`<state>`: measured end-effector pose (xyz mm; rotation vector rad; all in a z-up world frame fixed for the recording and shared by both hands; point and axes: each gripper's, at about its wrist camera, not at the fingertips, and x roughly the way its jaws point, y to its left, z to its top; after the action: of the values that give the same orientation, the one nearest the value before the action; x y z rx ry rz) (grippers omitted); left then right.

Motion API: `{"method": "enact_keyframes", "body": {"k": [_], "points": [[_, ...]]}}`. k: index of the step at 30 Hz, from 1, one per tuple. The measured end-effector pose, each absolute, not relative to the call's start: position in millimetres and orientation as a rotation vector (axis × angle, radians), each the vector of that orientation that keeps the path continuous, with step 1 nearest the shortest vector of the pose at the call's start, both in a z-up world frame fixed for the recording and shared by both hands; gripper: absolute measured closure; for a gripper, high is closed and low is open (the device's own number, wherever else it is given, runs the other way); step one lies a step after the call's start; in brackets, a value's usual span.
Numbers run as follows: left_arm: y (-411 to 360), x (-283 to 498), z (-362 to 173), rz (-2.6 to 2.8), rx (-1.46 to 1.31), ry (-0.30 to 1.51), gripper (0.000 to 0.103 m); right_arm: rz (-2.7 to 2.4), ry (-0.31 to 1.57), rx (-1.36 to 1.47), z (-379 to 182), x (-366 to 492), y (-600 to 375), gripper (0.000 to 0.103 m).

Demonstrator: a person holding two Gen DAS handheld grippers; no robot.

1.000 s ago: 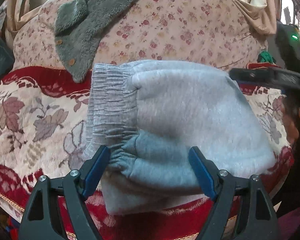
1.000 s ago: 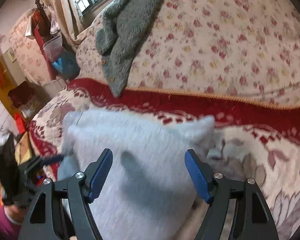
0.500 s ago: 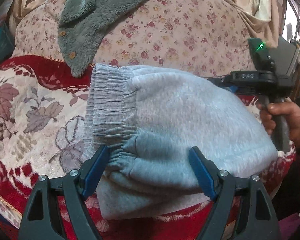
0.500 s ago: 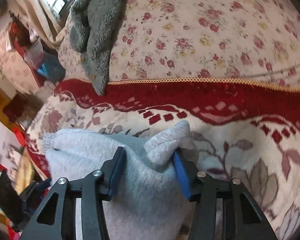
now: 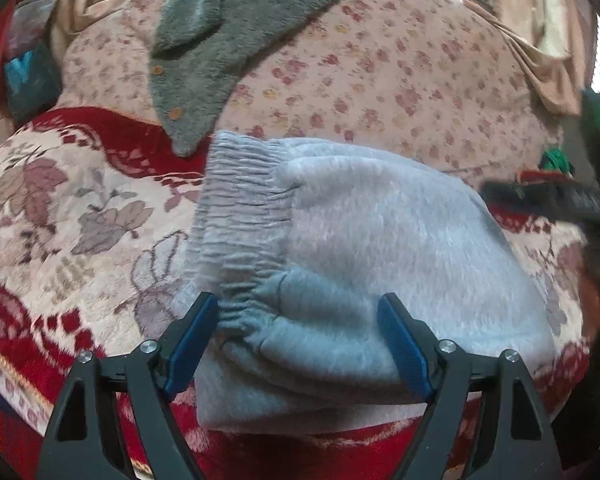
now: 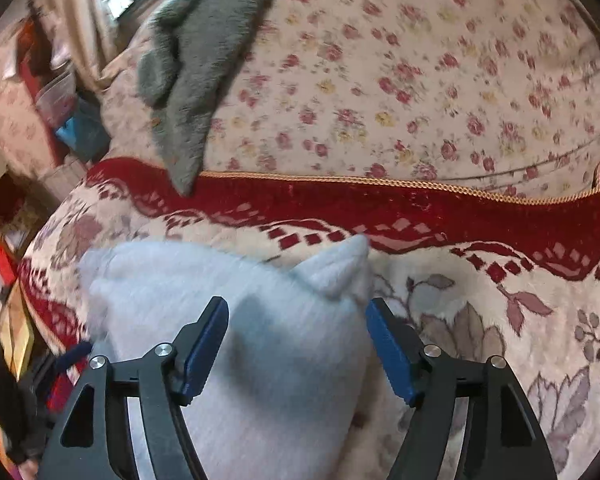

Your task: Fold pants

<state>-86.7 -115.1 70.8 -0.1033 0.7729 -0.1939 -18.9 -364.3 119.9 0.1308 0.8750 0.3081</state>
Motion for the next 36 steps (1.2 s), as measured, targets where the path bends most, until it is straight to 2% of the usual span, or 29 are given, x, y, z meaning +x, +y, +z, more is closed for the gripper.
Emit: {"method": "enact_keyframes", "body": {"k": [7, 10, 11, 16, 26, 36], "points": [[-105.5, -93.1, 81.8, -0.144, -0.146, 0.772, 0.021, 0.385, 0.882, 0.119, 119.1, -47.3, -345.7, 0.022], [-96.4, -95.5, 88.2, -0.156, -0.162, 0.768, 0.009, 0.425, 0.897, 0.154, 117.1, -52.5, -351.8, 0.015], [-92.6, -95.6, 90.1, -0.166, -0.178, 0.765, 0.004, 0.434, 0.898, 0.176, 116.3, -54.3, -356.9, 0.009], [-73.0, -83.9, 89.9, -0.242, -0.283, 0.813, 0.0, 0.427, 0.94, 0.252, 105.2, -57.8, -379.3, 0.0], [-42.1, -51.7, 48.9, -0.32, -0.474, 0.914, 0.0, 0.532, 1.074, 0.51, 49.0, -44.1, -395.6, 0.0], [-63.5, -32.2, 8.6, -0.365, -0.486, 1.011, 0.0, 0.689, 1.109, 0.707, 8.5, -33.0, -386.3, 0.0]]}}
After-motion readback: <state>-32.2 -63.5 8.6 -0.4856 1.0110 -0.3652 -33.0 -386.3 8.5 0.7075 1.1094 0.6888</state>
